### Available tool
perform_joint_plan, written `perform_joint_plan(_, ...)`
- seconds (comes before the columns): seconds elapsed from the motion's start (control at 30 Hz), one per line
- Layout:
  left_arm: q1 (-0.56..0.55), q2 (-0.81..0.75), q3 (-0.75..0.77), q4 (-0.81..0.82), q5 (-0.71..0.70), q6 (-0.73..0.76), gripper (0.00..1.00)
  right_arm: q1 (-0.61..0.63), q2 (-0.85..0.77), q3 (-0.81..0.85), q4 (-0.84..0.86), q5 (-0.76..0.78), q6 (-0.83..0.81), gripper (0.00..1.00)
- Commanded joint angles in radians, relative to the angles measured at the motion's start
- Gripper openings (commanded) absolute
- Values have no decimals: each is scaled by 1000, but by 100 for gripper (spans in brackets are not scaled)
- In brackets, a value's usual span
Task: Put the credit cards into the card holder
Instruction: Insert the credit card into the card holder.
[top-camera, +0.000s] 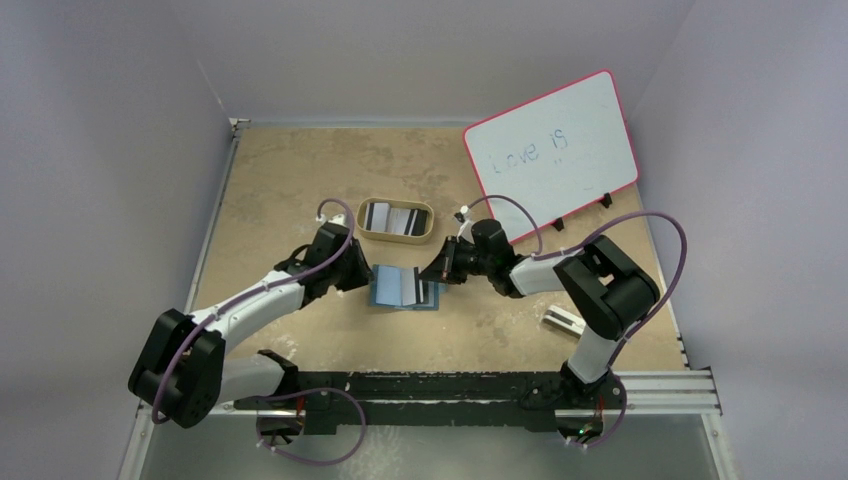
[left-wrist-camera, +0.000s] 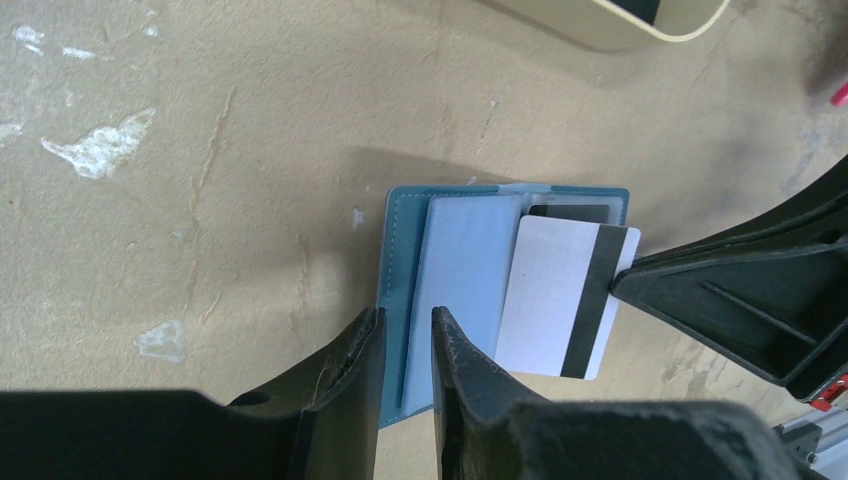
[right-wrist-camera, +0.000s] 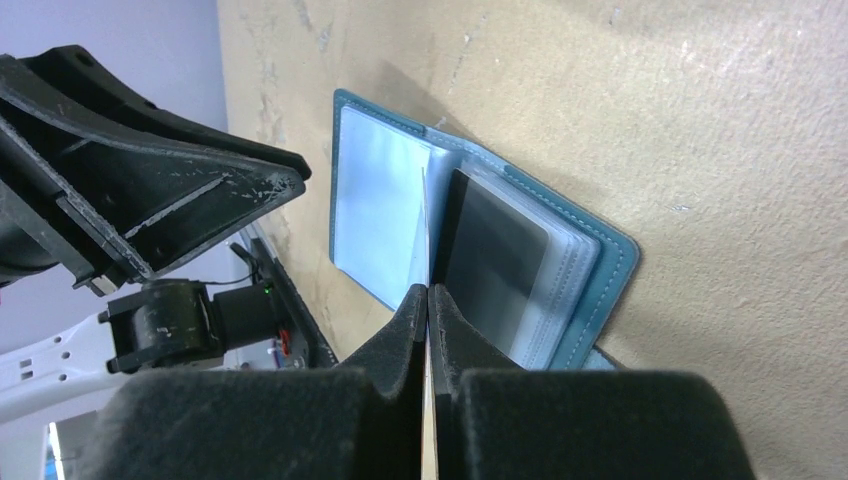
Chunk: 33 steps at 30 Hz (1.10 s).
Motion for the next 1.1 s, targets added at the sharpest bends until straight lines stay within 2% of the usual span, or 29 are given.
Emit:
perform_joint_plan(0.0,-1,-2,-34,42,-12,-7,22,-1,-6,3,63,26,11,0)
perform_joint_plan(0.3,-1,20,-78,113,44,-30,22,-1,40,2,87,21,22,0)
perform_joint_plan(0.43,-1,35,-97,146,66,-40,18,-1,53,4,109,20,42,0)
perform_joint_plan(0.6,-1,34,-114,160,74,-48,15,-1,25,-14,92,54,47,0)
perform_joint_plan(1.07,-7,36,-133,176,83,-53,15,1,-28,-37,42,107,27,0)
